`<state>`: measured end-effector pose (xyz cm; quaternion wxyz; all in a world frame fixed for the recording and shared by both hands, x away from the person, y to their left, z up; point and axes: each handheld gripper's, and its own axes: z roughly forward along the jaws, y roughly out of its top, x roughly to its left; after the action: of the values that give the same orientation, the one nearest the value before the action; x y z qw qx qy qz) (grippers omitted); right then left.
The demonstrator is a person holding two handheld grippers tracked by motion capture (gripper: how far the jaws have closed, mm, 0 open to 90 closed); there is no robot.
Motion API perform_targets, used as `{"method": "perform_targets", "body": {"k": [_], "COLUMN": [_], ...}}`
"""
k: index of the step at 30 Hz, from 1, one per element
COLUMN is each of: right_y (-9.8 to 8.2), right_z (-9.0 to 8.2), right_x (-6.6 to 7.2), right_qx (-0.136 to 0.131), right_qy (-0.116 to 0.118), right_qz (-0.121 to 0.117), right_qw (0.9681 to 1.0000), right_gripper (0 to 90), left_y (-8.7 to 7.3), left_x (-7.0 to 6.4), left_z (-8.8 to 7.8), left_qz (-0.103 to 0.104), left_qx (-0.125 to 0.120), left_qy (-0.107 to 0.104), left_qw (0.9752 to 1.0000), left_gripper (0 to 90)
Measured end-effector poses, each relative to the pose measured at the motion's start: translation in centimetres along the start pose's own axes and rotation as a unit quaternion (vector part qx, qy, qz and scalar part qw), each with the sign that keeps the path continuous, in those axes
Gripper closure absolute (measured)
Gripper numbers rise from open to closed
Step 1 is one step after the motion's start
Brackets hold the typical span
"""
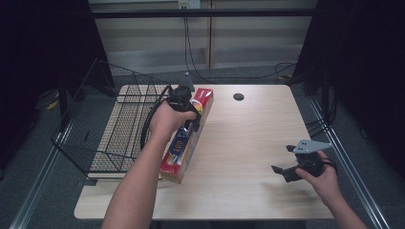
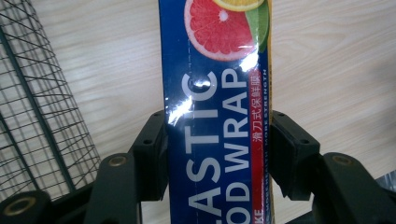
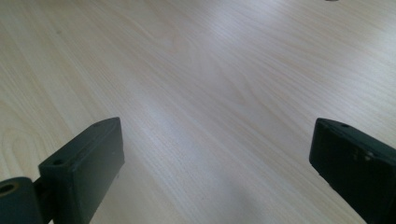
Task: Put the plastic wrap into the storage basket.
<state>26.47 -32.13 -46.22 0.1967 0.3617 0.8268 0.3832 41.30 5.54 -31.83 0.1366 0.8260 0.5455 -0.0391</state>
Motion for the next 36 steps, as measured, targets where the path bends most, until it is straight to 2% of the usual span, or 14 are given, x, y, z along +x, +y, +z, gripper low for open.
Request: {"method": "perform_targets", "body": {"k": [6,8,21,36], "right_y": [0.0,0.0,0.1,0.1], "right_z": [0.1,0.1,0.1,0.1], "right_x": [0.1,0.1,0.3,0.2], "right_qx": [0.000,0.004,0.004,-0.001], "right_qy": [0.001,0.002,0.003,-0.003], "right_qz": [-0.002,-0.005,-0.009,-0.008], "right_qw": [1.0000,1.0000,0.9999,1.0000], "right_gripper": [3.1,3.0,3.1,3.0], "left_y": [0.0,0.1,0.2,-0.1], "left_x": [0.3,0.5,1.6,3.0], "left_z": [-0.8,-1.1,-2.5,-4.3], "left_qz": [-0.010,-0.015,-0.026,-0.051], "left_qx": [-0.004,-0.005,-0.002,-0.013], "left_qy": [-0.007,-0.001,0.003,0.019], "left_qw": [0.9999,0.9999,0.9997,0.9984], "left_gripper": [45.7,45.6,45.7,45.6]}}
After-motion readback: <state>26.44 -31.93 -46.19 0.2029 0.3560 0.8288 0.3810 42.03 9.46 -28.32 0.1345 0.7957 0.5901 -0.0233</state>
